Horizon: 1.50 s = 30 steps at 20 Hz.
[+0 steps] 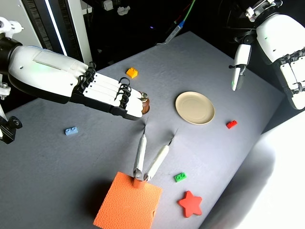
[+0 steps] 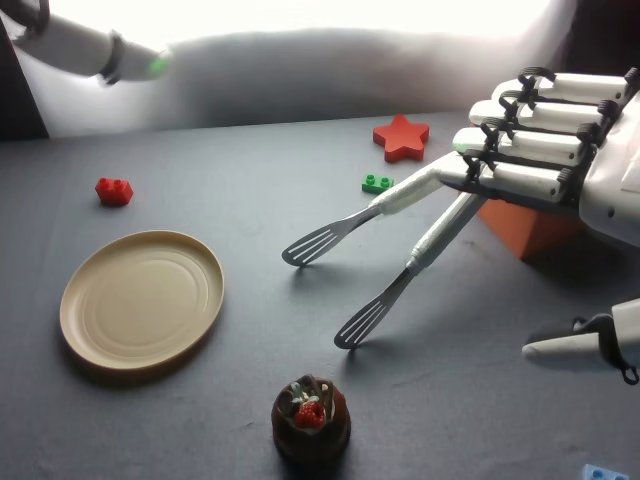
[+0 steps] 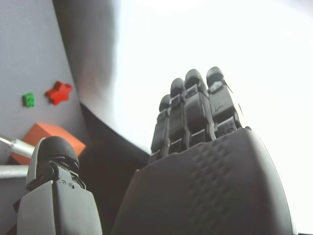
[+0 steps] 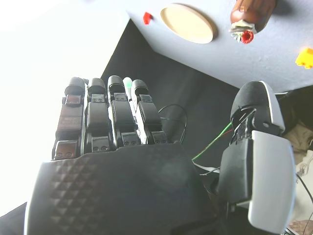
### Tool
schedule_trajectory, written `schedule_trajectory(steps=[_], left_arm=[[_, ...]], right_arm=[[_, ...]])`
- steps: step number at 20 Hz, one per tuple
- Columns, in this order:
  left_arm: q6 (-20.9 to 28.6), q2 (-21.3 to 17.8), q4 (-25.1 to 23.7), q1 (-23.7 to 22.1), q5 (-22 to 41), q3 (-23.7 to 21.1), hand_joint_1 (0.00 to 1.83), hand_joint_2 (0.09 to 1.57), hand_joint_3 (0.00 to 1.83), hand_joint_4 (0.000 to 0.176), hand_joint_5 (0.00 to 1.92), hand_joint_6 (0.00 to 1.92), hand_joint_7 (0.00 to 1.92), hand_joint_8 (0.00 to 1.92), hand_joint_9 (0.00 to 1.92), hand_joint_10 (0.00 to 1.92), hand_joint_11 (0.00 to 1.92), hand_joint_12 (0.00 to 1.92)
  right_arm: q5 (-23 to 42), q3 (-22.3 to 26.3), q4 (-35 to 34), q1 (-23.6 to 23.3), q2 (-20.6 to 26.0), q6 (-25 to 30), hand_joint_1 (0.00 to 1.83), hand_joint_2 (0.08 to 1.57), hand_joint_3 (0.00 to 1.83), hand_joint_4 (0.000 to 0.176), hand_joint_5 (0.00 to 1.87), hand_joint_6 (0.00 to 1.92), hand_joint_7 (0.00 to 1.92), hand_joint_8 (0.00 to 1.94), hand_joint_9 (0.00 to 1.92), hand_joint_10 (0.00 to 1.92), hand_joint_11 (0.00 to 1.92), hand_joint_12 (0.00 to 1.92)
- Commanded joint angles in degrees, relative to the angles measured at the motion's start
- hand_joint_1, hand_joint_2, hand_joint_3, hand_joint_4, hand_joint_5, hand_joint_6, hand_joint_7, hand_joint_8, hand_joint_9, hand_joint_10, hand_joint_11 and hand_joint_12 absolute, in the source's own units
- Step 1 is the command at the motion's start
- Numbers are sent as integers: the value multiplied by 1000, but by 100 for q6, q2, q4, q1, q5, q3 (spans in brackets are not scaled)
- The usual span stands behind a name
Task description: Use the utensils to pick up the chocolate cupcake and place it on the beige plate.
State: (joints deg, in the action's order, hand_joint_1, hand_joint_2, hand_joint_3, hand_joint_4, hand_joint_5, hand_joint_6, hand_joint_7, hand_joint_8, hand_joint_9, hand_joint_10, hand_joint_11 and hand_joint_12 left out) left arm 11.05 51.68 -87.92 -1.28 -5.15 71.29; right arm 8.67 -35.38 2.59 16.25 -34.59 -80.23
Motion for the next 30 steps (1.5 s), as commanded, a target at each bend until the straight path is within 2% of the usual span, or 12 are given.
schedule_trajectory(steps=[1,5,6,11,14,16,18,20,22,28,30], left_arm=[[-6,-22,-87,-102,-39,31,0,1041,33,0,30,1,0,0,0,0,0,0],[-6,-22,-87,-102,-33,36,0,1051,26,0,30,0,0,0,0,0,0,0],[-6,-21,-87,-102,-20,41,0,1048,23,0,15,0,0,0,0,0,0,0],[-7,-15,-91,-114,-7,50,0,1056,18,0,18,0,0,0,0,0,0,0],[-7,-8,-122,-128,29,61,0,1061,16,0,32,6,0,0,0,0,0,0],[-7,-4,-152,-132,35,62,0,1064,14,0,27,3,0,0,0,0,0,0],[-7,6,-179,-133,36,64,0,1068,14,0,23,1,0,0,0,0,0,0],[-7,13,-179,-129,36,67,0,1060,8,0,19,0,0,0,0,0,0,0],[-7,9,-178,-126,36,65,0,1062,8,0,22,1,0,0,0,0,0,0],[-7,17,-201,-126,33,64,0,1079,11,0,20,0,0,0,0,0,0,0],[-7,15,-229,-129,33,59,0,1078,9,0,16,3,0,0,0,0,0,0]], right_arm=[[653,-19,-13,-82,7,-23,76,956,21,0,76,5,101,4,78,8,0,193],[655,-129,-13,-105,-95,-23,124,955,3,0,113,5,135,4,115,6,0,326],[654,-184,-13,-115,-143,-22,93,974,7,0,92,1,111,1,92,1,0,282],[512,-778,-14,-141,-684,239,113,958,0,0,98,3,116,4,102,3,0,348],[67,-1151,-15,-378,-1047,318,135,951,0,0,81,0,101,0,96,0,0,335],[-54,-1397,-15,-524,-1305,315,209,929,0,0,96,3,114,3,112,4,0,382],[-448,-1695,-15,-699,-1585,347,254,940,0,0,77,0,98,1,94,0,0,324],[-788,-1958,-16,-782,-1820,363,328,937,0,0,96,5,116,4,116,5,0,390],[-1030,-2151,-17,-818,-2011,369,444,929,0,0,87,0,98,0,95,0,0,354],[-1171,-2516,-18,-832,-2377,364,626,996,13,0,20,0,22,0,26,0,0,234],[-1135,-2659,-19,-839,-2510,366,750,1027,13,0,21,1,17,0,23,0,0,210]])
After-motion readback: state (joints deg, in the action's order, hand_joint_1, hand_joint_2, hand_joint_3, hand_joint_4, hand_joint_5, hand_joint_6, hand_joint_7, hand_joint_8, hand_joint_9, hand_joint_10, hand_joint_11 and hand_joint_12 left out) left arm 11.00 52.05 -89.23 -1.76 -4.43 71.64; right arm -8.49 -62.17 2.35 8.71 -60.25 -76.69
